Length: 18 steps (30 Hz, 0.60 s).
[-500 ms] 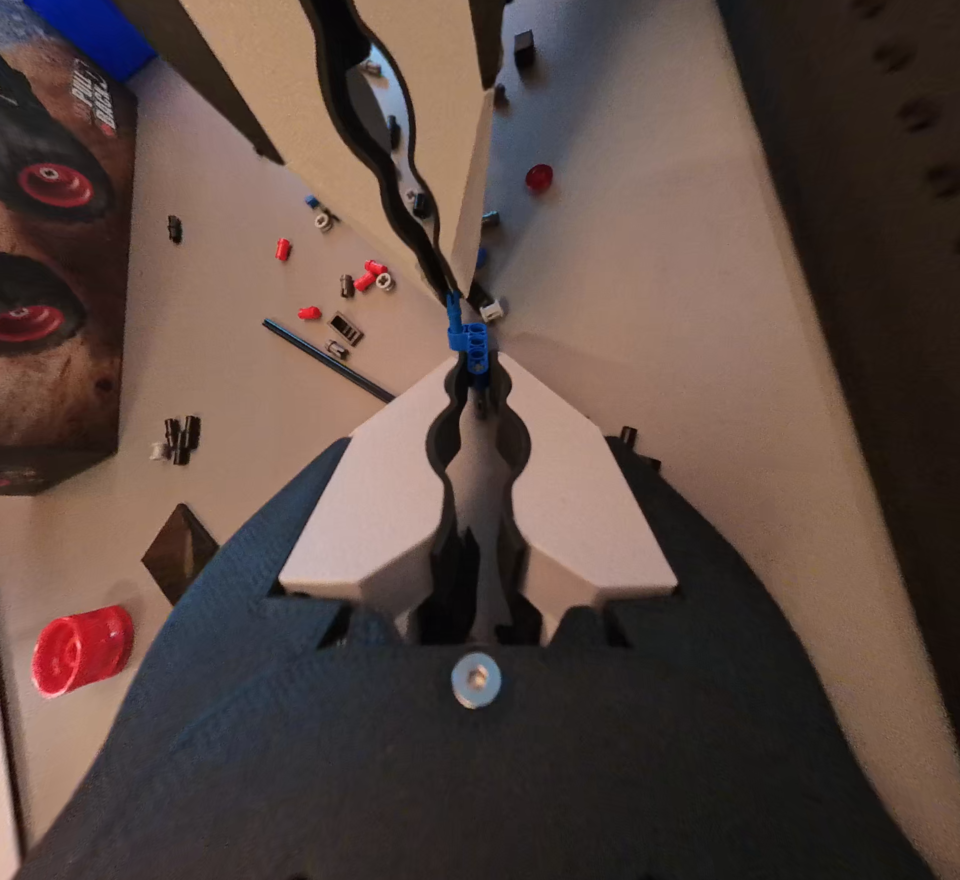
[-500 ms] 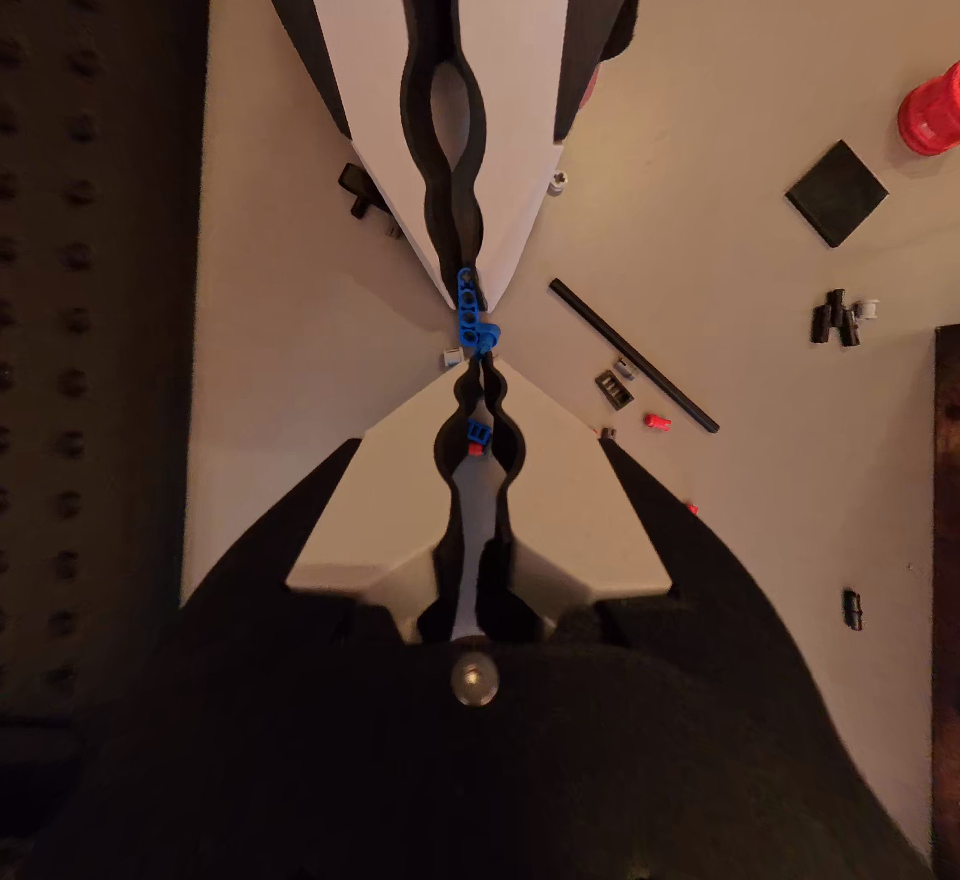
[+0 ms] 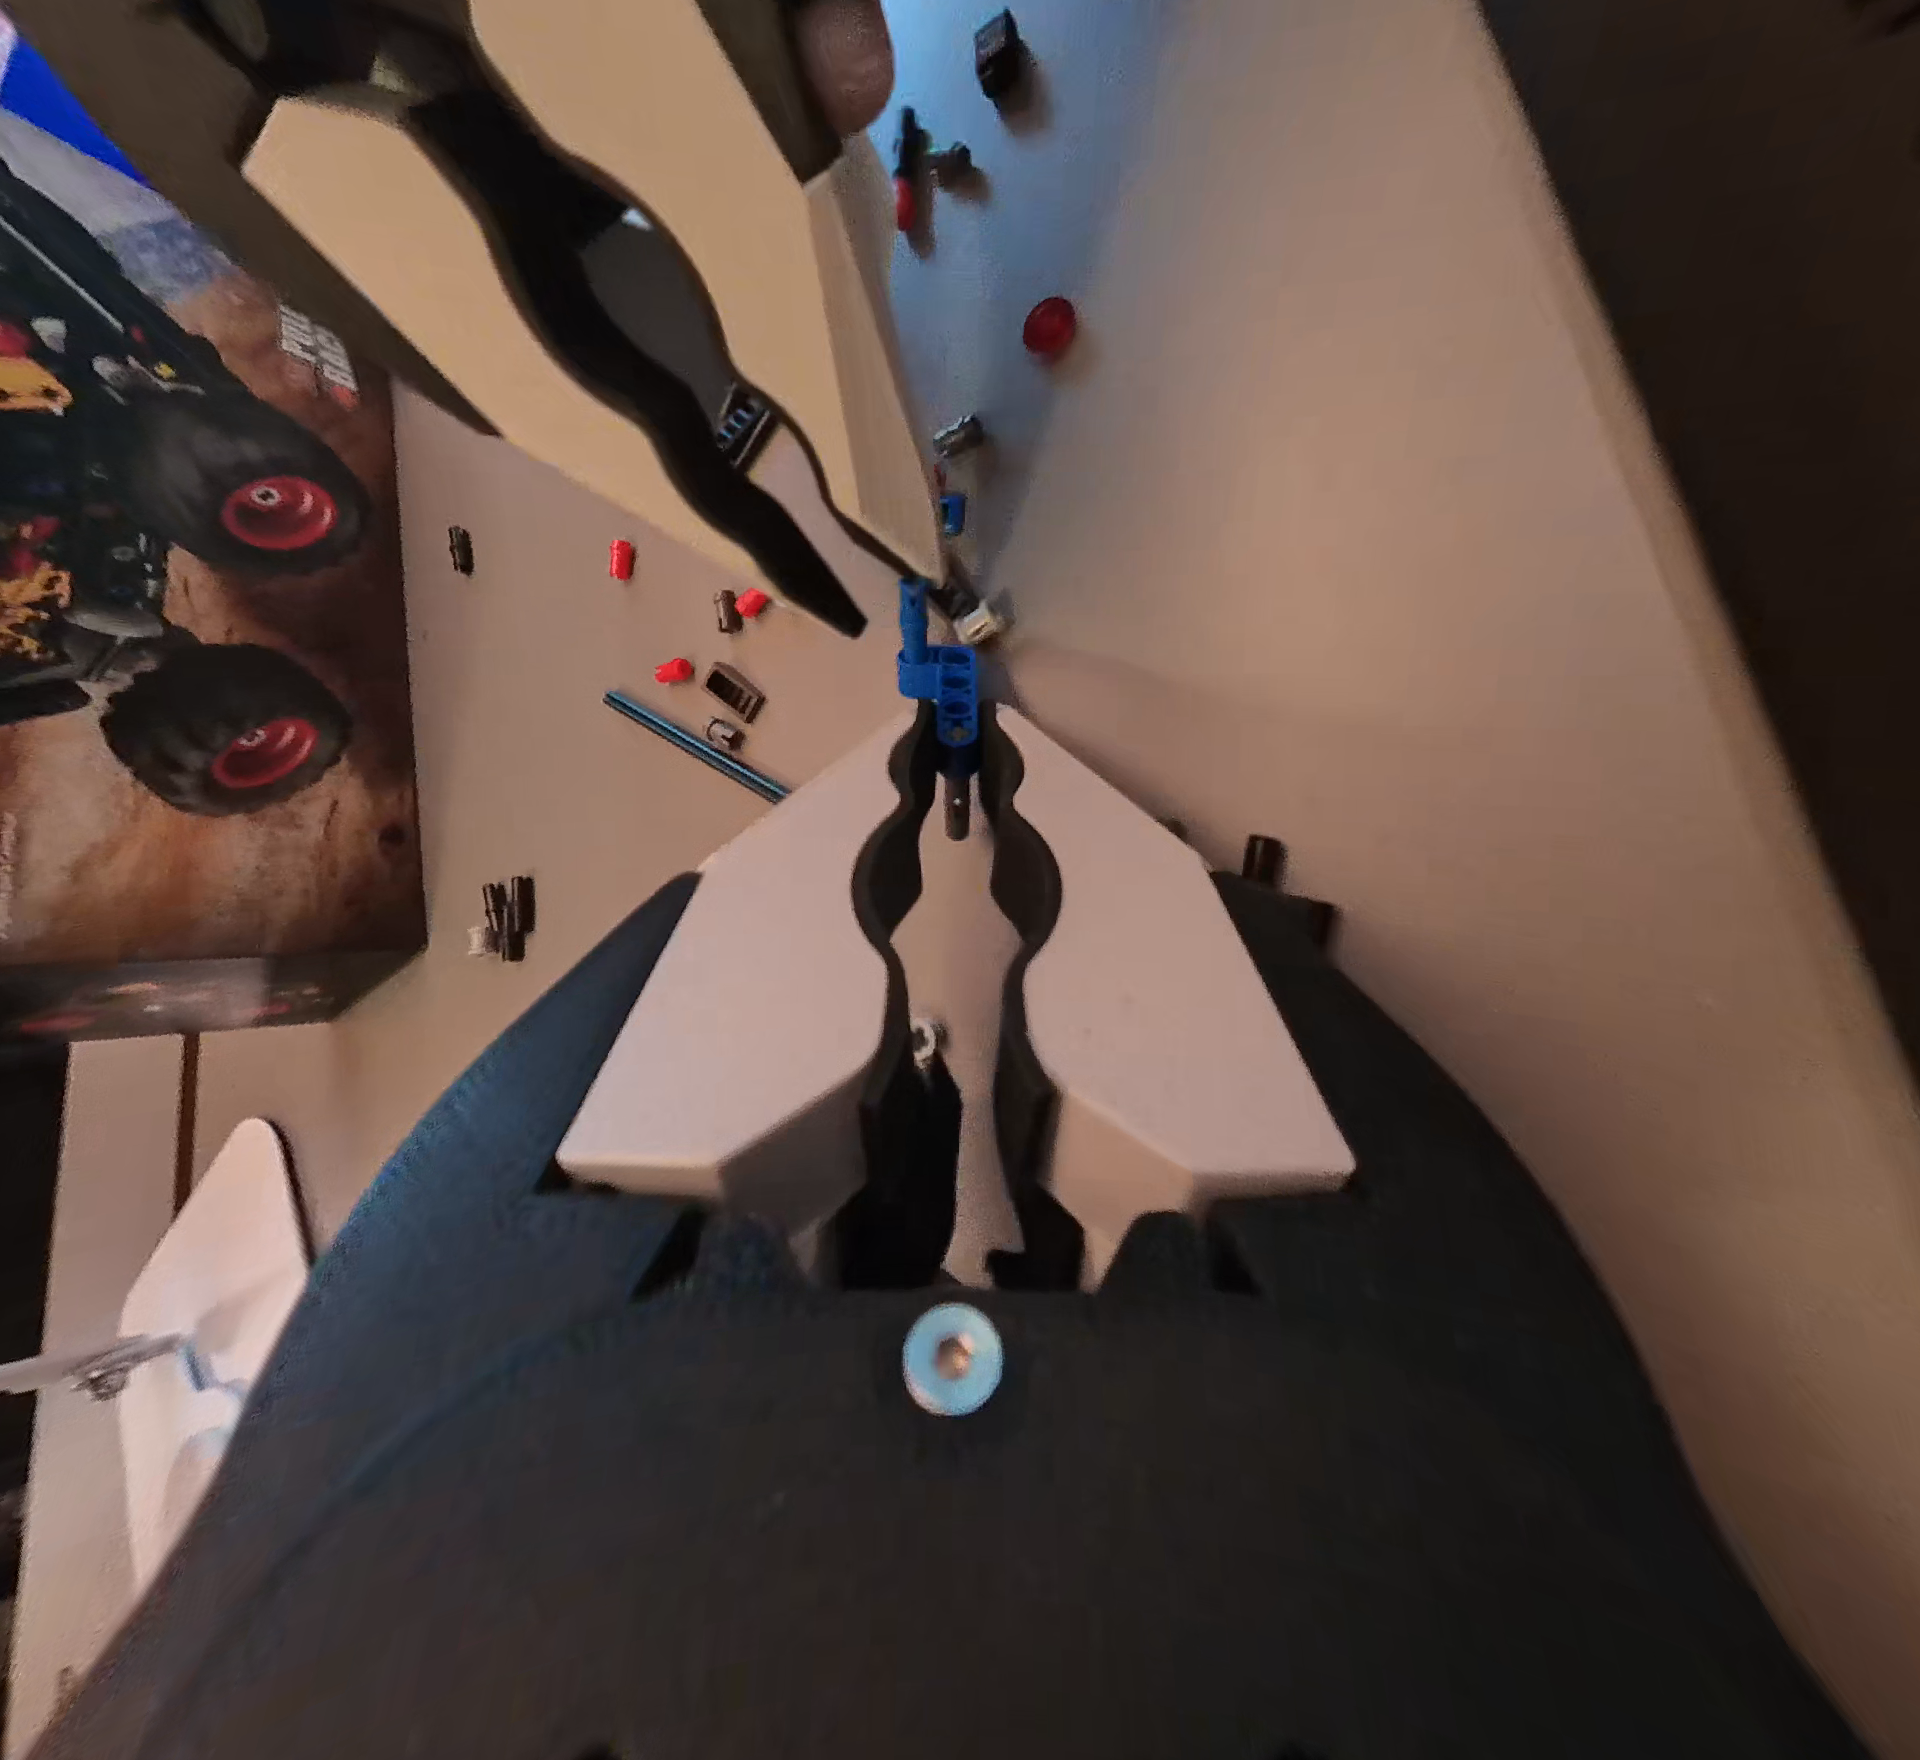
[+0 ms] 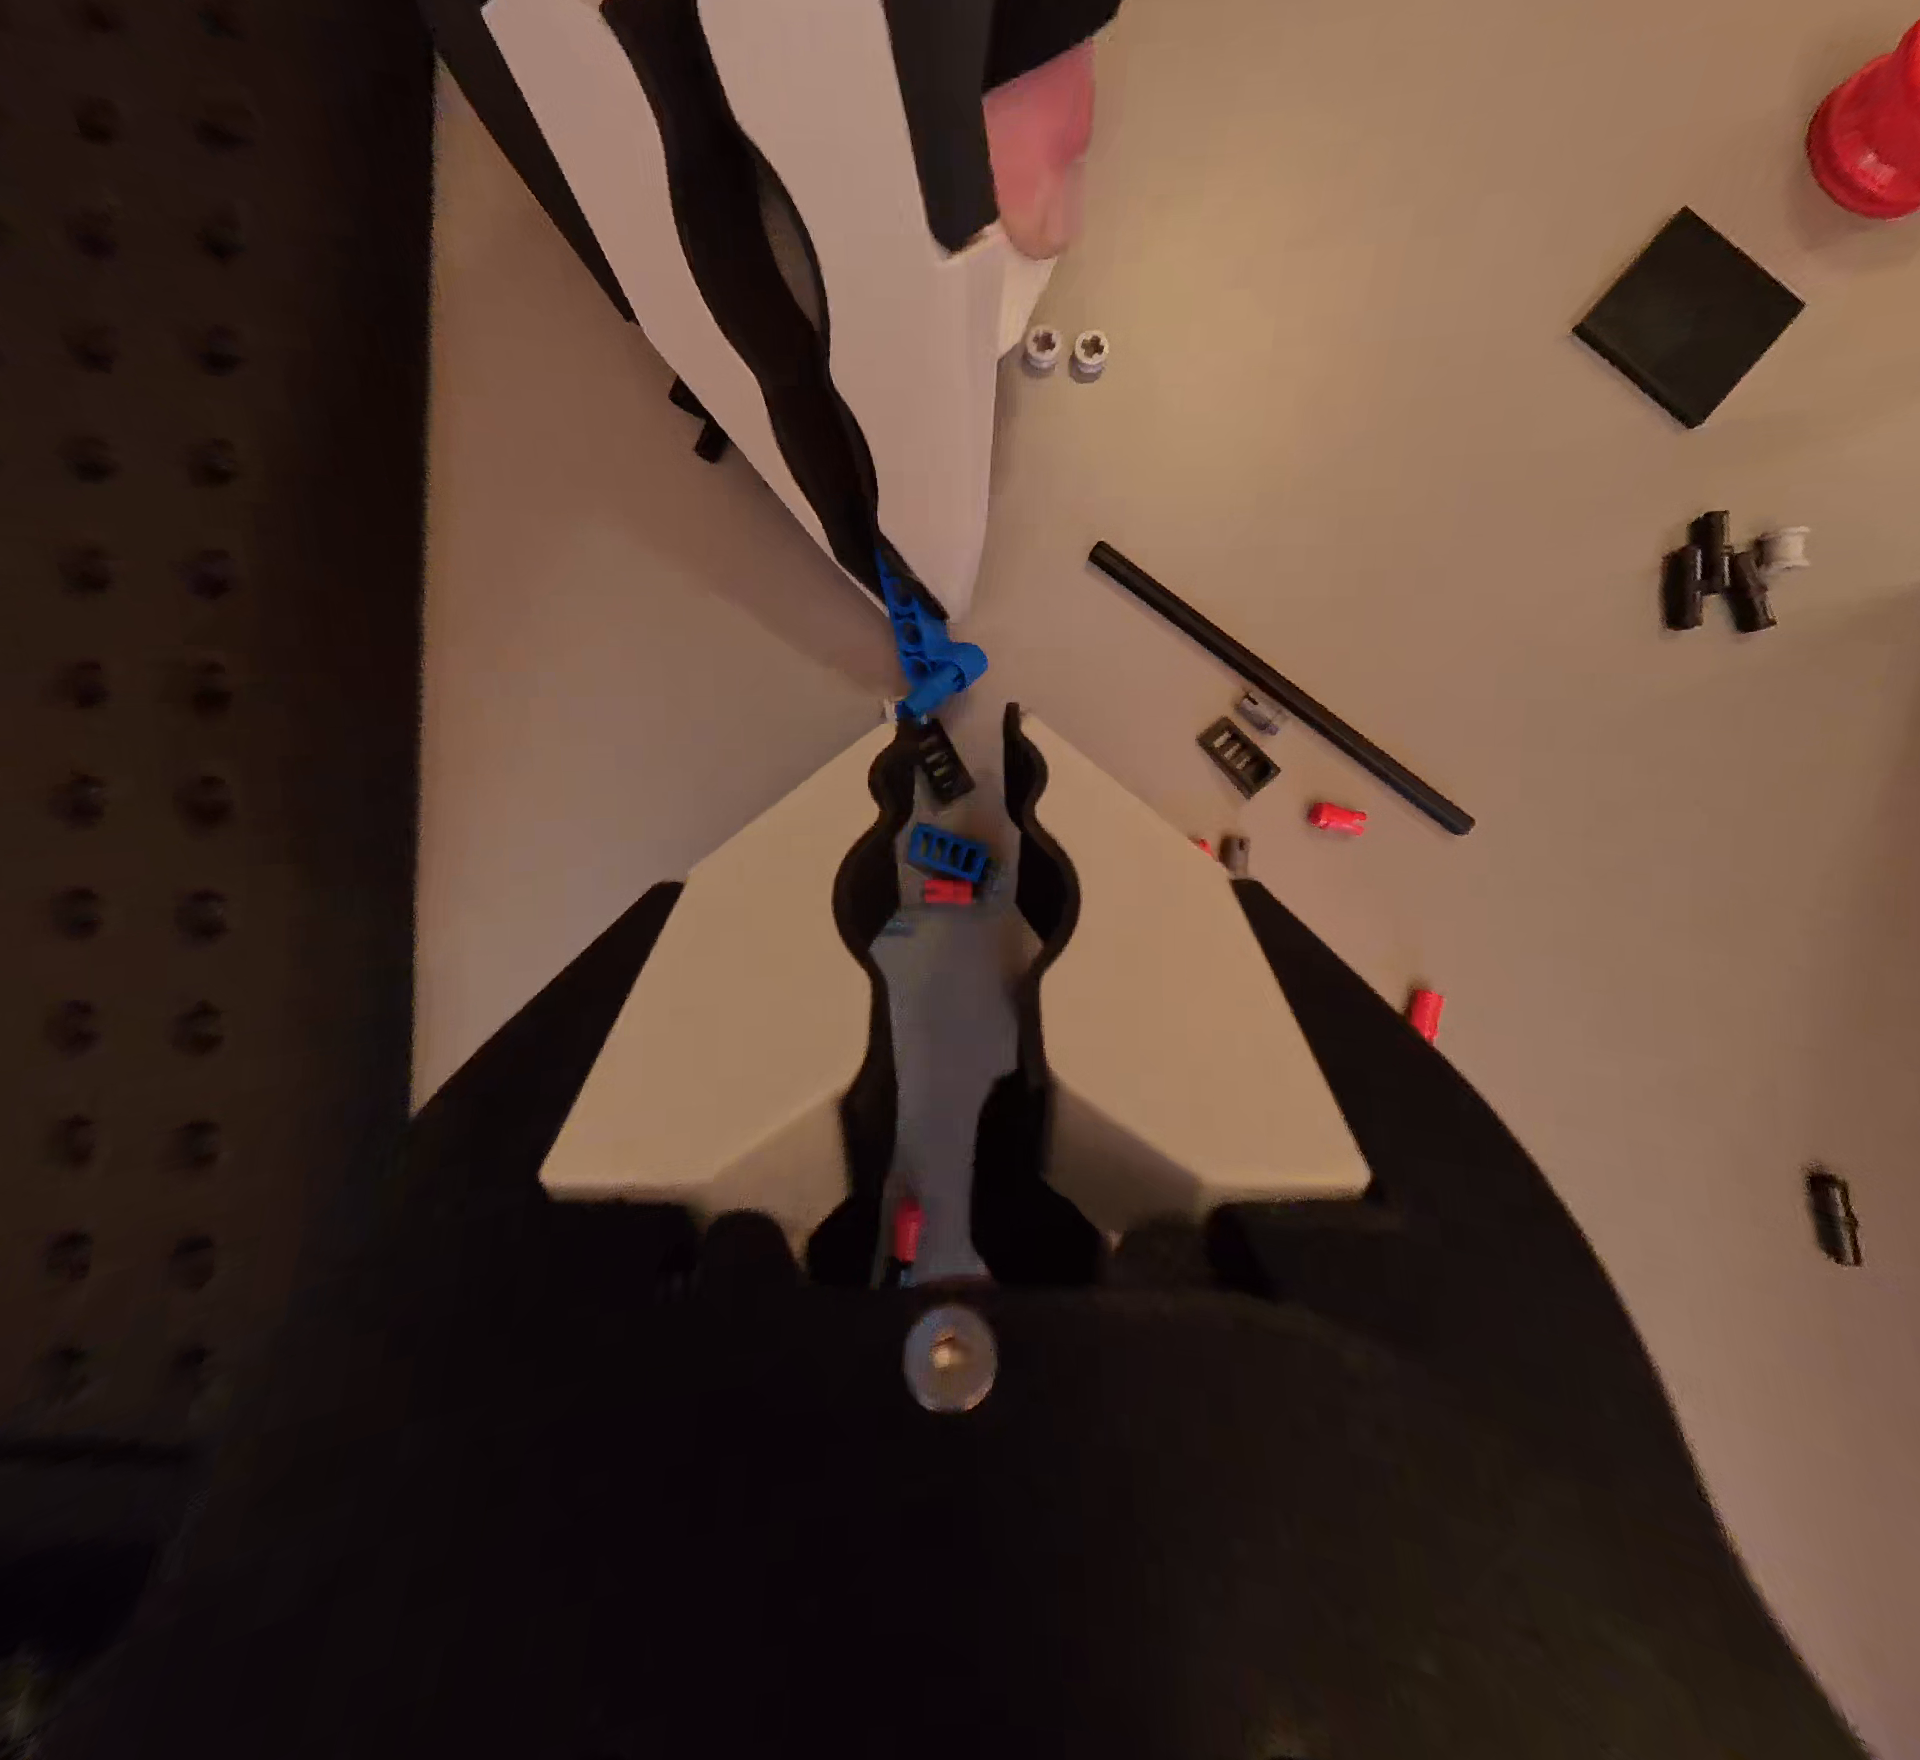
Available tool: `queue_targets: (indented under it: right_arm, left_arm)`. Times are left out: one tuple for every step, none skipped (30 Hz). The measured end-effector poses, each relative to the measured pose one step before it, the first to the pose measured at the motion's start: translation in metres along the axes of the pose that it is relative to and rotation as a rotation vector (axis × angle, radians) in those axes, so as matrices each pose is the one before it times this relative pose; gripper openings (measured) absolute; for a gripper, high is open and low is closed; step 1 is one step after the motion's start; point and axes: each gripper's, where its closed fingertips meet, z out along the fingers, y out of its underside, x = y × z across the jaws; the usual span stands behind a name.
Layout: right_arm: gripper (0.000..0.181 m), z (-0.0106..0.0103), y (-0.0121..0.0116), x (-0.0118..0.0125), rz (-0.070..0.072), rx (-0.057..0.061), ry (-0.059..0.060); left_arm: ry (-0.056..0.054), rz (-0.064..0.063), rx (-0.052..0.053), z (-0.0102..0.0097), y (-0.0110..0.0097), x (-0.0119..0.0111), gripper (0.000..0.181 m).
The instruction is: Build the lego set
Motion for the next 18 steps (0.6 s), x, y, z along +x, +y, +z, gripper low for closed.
queue_targets:
  right_arm:
    - [0.016,0.00037,0.00001,-0.00047,0.0008,0.0079,-0.008]
    - [0.02,0.00028,0.00017,0.00103,0.0051,0.0064,-0.0012]
    - [0.019,0.00009,-0.00038,-0.00042,0.0051,0.0082,-0.01]
    - [0.016,0.00066,-0.00046,-0.00123,0.0006,0.0079,-0.0134]
    - [0.014,0.00099,-0.00032,-0.00121,-0.0014,0.0064,-0.0117]
    - [0.009,0.00146,0.00006,-0.00231,-0.0004,0.0027,-0.017]
    - [0.005,0.00152,-0.00035,-0.00313,-0.0026,0.0034,-0.0219]
    - [0.005,0.00051,-0.00052,-0.00051,-0.0005,0.0038,-0.004]
    - [0.006,0.00019,-0.00006,0.0,0.0026,0.0019,-0.0009]
    - [0.008,-0.00009,-0.00011,-0.0002,0.0052,0.0029,-0.0029]
    - [0.01,-0.00024,0.0004,0.00025,0.0048,0.0024,-0.0011]
    - [0.015,-0.00068,0.00067,0.00042,0.0067,0.0015,0.0006]
    - [0.017,-0.00059,0.00045,0.00015,0.0029,0.0012,-0.0011]
    - [0.021,-0.0003,0.00034,0.00075,0.0023,0.0025,0.0032]
    - [0.024,-0.0001,0.00016,0.00009,0.0065,0.0027,-0.003]
    - [0.022,0.00036,0.00004,-0.00172,-0.0003,0.0027,-0.0123]
    - [0.019,0.00078,0.00022,-0.00205,-0.0112,-0.0021,-0.0094]
    - [0.018,0.00009,-0.00046,-0.00142,-0.0081,-0.0022,-0.0073]
  left_arm:
    - [-0.0058,0.0189,-0.0025,-0.00012,-0.00015,0.0004,0.006]
    - [-0.0042,0.0165,-0.0014,0.00008,-0.00014,0.0006,0.005]
    - [-0.0099,0.0159,-0.0024,-0.00012,0.00015,-0.0004,0.005]
    - [-0.0091,0.0149,-0.0036,-0.00026,0.00031,-0.00039,0.006]
    - [-0.0072,0.0167,-0.0059,-0.00007,0.00071,-0.00006,0.005]
    - [-0.006,0.0144,-0.0052,0.00006,0.00089,0.00008,0.006]
    - [-0.0056,0.0112,-0.0038,0.00016,0.00056,0.0001,0.005]
    - [-0.004,0.0119,-0.0018,-0.00022,0.0002,0.00004,0.005]
    - [-0.0032,0.0117,-0.0014,-0.00026,0.00009,0.00012,0.005]
    - [-0.0024,0.0092,0.0004,0.00003,-0.00026,0.00029,0.006]
    - [0.0011,0.0066,0.0006,-0.00003,-0.00058,0.0006,0.006]
    - [-0.0002,0.0067,0.0014,0.00008,-0.00105,0.0006,0.005]
    - [-0.0026,0.0083,0.0016,0.00014,-0.00096,0.00048,0.005]
    - [-0.0023,0.0069,0.0002,0.00013,-0.00067,0.00015,0.005]
    - [-0.0001,0.0052,0.0023,-0.00016,-0.00061,0.00013,0.006]
    - [-0.0003,0.0087,0.0021,-0.00032,-0.00055,0.00043,0.006]
    - [-0.0024,0.016,-0.0021,0.00004,-0.00001,0.00056,0.006]
    - [-0.0068,0.0177,-0.0023,-0.00017,-0.00036,0.00005,0.006]
